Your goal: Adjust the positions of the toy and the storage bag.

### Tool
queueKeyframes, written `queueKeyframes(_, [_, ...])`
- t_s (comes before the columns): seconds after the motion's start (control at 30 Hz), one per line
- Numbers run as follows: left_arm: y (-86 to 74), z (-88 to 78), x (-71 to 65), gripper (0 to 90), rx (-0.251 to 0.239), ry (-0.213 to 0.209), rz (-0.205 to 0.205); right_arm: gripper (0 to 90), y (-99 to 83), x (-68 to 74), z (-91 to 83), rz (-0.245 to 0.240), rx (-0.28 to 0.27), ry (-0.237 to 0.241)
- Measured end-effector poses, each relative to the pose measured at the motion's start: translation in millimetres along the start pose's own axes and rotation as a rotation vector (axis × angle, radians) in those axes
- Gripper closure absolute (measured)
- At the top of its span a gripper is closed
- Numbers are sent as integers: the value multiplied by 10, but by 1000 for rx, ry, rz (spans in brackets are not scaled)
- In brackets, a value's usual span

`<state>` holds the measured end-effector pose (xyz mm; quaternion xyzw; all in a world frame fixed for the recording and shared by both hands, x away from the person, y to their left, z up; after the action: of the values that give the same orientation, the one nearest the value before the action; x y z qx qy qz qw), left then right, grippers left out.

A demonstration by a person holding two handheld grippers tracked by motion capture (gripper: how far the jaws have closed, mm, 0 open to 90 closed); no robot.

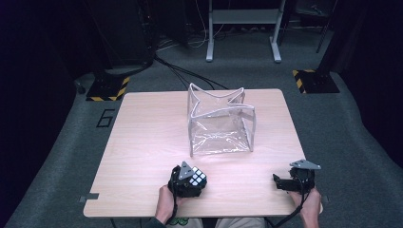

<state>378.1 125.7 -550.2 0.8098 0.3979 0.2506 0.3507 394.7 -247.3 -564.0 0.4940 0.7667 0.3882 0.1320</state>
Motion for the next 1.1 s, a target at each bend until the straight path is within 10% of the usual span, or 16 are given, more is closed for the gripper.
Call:
queueKeyframes(0.7, [-6, 47, -37, 322, 1, -32, -5, 36, 0, 1, 0, -1, -1, 1])
queueKeyframes(0.8, [-4, 13, -8, 161, -11, -48, -21, 36, 0, 1, 0, -1, -1, 1])
queueKeyframes(1.1, [12, -141, 111, 46, -6, -71, -75, 36, 1, 0, 0, -1, -2, 2])
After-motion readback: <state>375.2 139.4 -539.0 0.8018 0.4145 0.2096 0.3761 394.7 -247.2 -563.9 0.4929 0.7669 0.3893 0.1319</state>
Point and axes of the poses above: each handheld gripper's, and its own axes: z roughly forward along the jaws, y roughly out of its top, x roughly to its left, the point moved 5 cm from there along z, roughly forward along the jaws, and after that the axes turned 15 degrees about y, right-handed, at the moved point
